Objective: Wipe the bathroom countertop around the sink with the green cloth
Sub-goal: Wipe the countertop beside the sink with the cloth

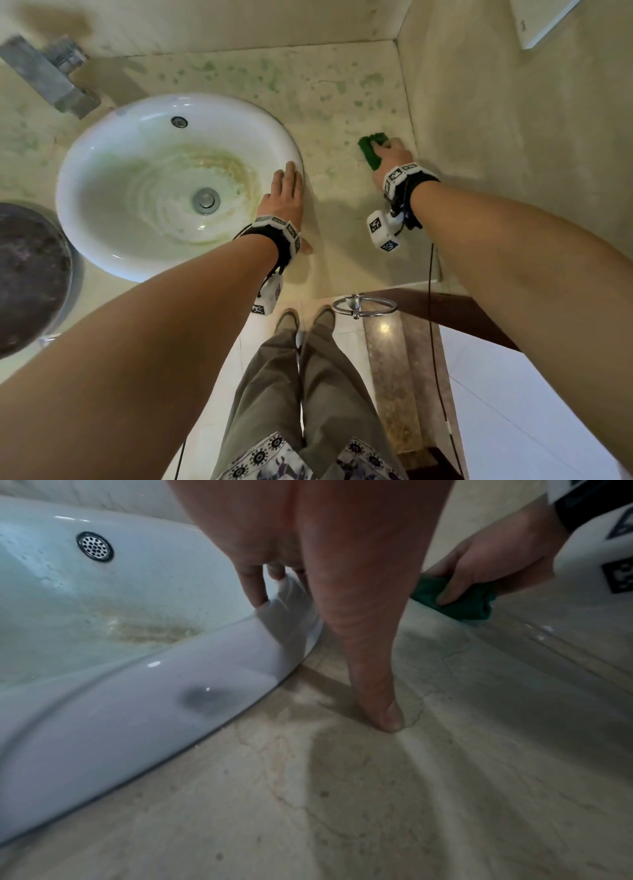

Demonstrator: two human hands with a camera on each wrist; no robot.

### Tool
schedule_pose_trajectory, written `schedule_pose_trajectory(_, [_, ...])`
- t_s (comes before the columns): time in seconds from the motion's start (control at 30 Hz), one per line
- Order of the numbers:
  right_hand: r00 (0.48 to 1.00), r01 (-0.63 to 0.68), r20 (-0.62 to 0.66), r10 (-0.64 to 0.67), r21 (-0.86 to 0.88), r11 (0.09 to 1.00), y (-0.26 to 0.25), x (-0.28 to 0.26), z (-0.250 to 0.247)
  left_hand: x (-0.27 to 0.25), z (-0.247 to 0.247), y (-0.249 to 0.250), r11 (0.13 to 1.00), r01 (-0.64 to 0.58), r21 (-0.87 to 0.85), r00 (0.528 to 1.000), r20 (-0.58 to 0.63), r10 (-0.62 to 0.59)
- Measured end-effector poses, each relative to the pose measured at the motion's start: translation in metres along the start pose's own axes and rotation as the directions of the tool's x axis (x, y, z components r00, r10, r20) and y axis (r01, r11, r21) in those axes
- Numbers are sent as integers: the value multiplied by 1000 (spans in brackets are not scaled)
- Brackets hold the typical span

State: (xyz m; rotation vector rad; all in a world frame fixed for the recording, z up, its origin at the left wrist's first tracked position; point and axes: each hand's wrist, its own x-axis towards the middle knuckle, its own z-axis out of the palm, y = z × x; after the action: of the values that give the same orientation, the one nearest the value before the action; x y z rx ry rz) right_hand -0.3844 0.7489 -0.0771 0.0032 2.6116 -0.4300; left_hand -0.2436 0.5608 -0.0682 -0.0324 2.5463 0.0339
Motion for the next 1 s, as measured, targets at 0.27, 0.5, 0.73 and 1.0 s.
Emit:
schedule_pose_trajectory(0.27, [853, 514, 223, -472, -195, 835, 1, -54, 34, -4, -3, 4, 1000, 19, -21, 1000, -3, -19])
schedule_pose_trajectory(0.5, [841, 536, 244, -483, -263, 802, 42, -61, 24, -4, 1, 0, 999, 7, -51, 1000, -13, -8])
schedule_pose_trajectory(0.73, [973, 229, 49, -225, -94, 969, 21, -18, 19, -1, 4, -2, 998, -4, -64, 1000, -11, 4])
schedule_pose_trajectory(1.0, [879, 476, 152, -452, -241, 845, -44, -11, 37, -1, 2, -1, 998, 8, -62, 1000, -20, -9])
